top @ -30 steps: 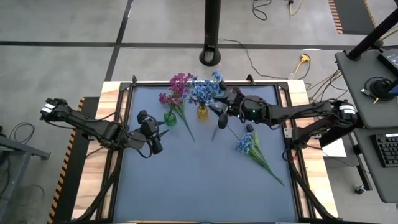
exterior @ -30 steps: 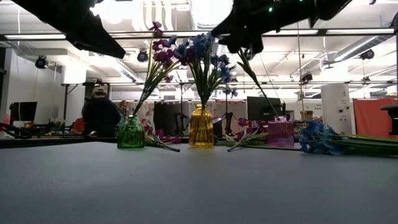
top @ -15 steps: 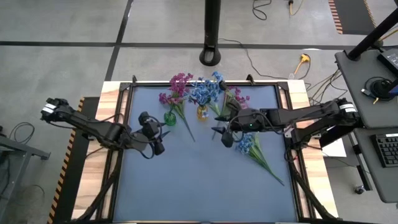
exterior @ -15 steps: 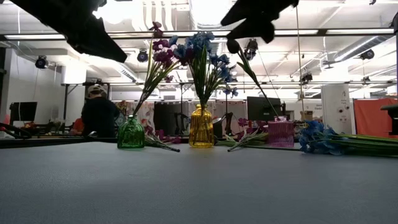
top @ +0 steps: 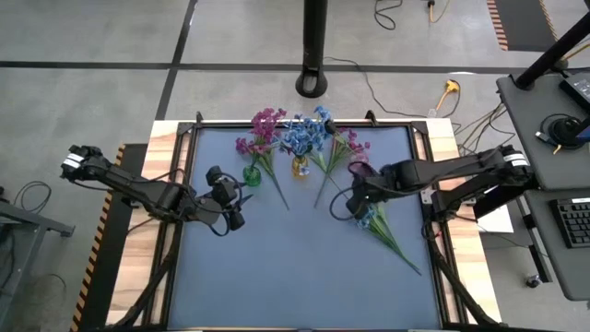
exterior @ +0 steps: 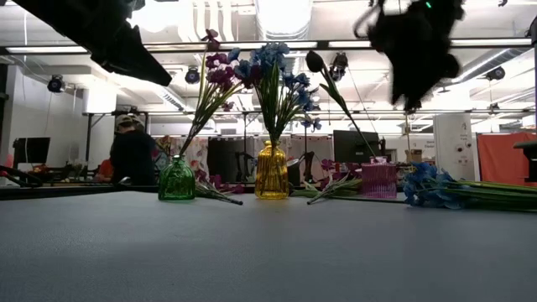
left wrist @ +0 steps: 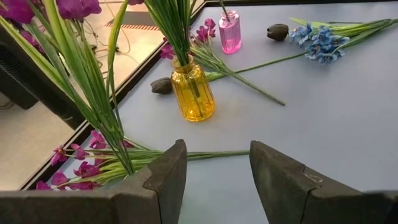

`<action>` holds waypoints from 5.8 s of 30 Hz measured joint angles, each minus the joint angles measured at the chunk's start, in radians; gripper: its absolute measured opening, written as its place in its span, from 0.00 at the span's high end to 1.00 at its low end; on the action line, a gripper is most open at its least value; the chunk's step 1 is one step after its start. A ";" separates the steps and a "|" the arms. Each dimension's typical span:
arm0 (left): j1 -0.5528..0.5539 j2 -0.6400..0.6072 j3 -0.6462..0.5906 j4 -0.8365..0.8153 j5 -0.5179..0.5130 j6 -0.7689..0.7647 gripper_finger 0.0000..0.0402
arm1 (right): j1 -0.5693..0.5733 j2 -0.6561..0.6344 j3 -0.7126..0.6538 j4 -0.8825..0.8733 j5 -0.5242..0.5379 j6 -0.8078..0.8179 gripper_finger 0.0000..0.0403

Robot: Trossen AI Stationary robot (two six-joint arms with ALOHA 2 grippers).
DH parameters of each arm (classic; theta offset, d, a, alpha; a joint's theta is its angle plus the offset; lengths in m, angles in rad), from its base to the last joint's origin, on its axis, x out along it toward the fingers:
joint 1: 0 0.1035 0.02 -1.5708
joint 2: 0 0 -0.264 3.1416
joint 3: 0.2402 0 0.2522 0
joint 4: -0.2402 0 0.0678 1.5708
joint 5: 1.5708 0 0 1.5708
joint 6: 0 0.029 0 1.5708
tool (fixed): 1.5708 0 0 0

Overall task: Sort flowers into vase by color
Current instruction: Put the bottom black flower into the purple flower vase

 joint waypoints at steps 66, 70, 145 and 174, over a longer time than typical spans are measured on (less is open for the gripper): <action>0.000 -0.002 0.002 0.075 -0.003 0.226 0.60 | -0.140 -0.013 -0.405 0.113 -0.040 0.238 0.47; 0.000 -0.002 0.002 0.074 -0.003 0.222 0.60 | -0.129 -0.013 -0.433 0.117 -0.074 0.235 0.52; 0.000 -0.002 0.002 0.085 -0.003 0.215 0.60 | -0.319 -0.446 -0.362 1.316 0.394 -0.832 0.97; 0.000 -0.002 0.002 0.085 -0.003 0.215 0.60 | -0.470 -0.400 -0.577 1.710 0.317 -0.824 0.97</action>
